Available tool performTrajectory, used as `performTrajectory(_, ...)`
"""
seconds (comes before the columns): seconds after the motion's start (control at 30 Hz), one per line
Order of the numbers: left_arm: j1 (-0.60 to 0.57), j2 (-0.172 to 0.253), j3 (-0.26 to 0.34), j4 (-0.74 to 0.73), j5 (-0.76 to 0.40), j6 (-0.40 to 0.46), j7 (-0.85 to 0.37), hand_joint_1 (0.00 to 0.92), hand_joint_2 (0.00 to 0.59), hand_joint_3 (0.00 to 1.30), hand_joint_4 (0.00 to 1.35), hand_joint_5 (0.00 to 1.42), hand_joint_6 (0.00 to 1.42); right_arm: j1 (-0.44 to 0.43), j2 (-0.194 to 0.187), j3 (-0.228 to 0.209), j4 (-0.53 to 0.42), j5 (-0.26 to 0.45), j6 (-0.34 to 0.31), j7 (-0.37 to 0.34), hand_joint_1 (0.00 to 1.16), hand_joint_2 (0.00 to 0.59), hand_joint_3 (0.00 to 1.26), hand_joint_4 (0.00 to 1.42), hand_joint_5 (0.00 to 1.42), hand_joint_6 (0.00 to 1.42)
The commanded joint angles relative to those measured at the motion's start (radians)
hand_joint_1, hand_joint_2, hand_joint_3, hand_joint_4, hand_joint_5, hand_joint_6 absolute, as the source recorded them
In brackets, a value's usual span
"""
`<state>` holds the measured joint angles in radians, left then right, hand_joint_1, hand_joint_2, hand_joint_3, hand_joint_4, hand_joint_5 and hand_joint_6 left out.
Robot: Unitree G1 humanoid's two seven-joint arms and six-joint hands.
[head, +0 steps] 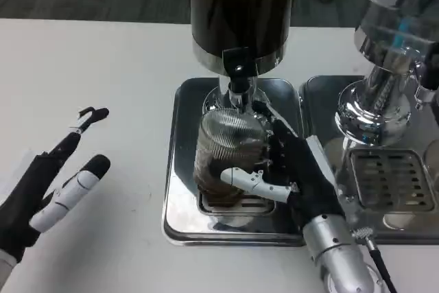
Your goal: Grasp the cup under the faucet to collect the drink, then remove the cup.
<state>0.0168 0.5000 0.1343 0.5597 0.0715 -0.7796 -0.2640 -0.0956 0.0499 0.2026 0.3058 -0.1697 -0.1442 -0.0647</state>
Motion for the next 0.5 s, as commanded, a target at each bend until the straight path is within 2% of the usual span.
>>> performTrajectory(0.03,0.000,-0.002,-0.005,-0.004,-0.011,0.005,-0.004,0.000,0.162,0.11,0.00,0.00,0.00,0.024,0.002,-0.002,0.009,-0.011,0.009,-0.015,0.96,0.195,0.13,0.48,0.65,0.92)
performTrajectory(0.33,-0.005,-0.004,-0.009,-0.001,-0.012,0.005,-0.006,0.000,0.162,0.11,0.00,0.00,0.00,0.025,0.007,-0.011,0.010,-0.010,-0.005,-0.037,0.96,0.196,0.17,0.54,0.70,0.98)
performTrajectory(0.5,-0.011,-0.003,-0.016,0.008,-0.014,0.005,-0.015,0.000,0.161,0.11,0.00,0.00,0.00,0.037,0.010,-0.009,-0.009,-0.025,-0.020,-0.068,0.98,0.190,0.19,0.57,0.76,1.07)
